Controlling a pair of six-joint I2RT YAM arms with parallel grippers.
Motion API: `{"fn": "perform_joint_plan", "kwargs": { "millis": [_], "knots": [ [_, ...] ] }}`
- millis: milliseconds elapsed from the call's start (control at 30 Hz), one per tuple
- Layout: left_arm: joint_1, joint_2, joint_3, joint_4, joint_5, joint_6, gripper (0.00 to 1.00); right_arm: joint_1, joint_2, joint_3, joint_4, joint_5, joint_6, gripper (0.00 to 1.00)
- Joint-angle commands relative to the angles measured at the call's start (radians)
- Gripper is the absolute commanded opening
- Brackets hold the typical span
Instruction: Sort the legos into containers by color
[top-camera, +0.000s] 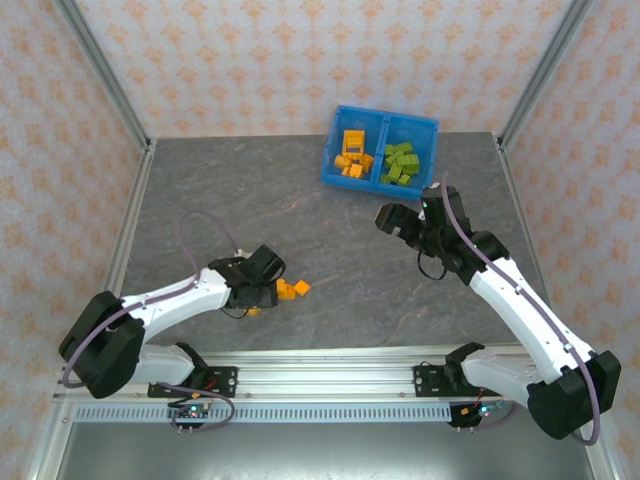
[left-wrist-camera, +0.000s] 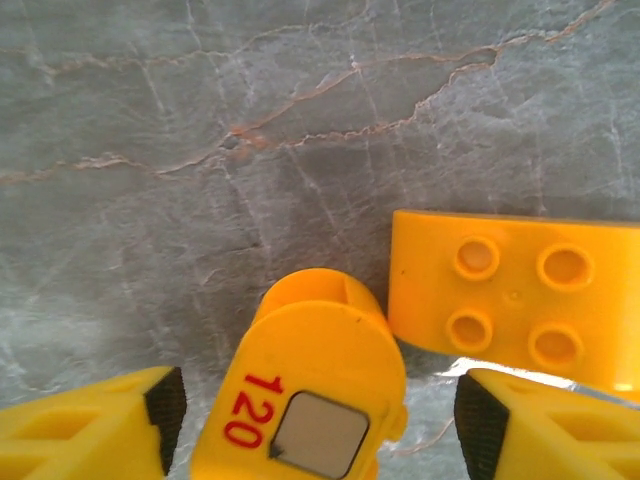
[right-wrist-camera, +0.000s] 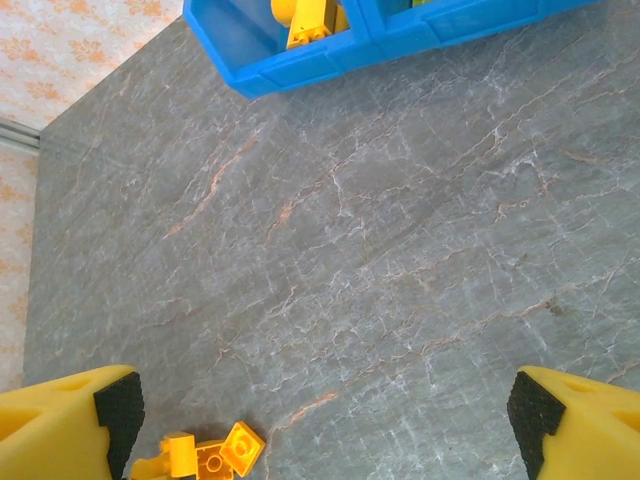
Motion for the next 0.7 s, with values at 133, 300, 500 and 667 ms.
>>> {"fn": "perform_joint_plan", "kwargs": {
  "millis": [133, 300, 500, 667],
  "knots": [
    [-0.007, 0.050, -0.030, 0.076, 0.002, -0.006, 0.52, 0.022, -0.020, 0.046, -0.030, -0.120, -0.006, 0.95],
    [-0.007, 0.030, -0.048, 0.088, 0.006, -0.019, 0.38, 0.046, -0.017, 0.062, -0.097, -0.281, -0.083, 0.95],
    [-0.013, -0.094, 0.025, 0.033, 0.031, -0.014, 0.33, 0.065, -0.053, 0.082, -0.185, -0.356, -0.139, 0.95],
    [-0.017, -0.141, 0.237, 0.028, -0.014, 0.072, 0.33, 0.066, -0.117, 0.086, -0.151, -0.326, -0.115, 0.95]
  ]
}}
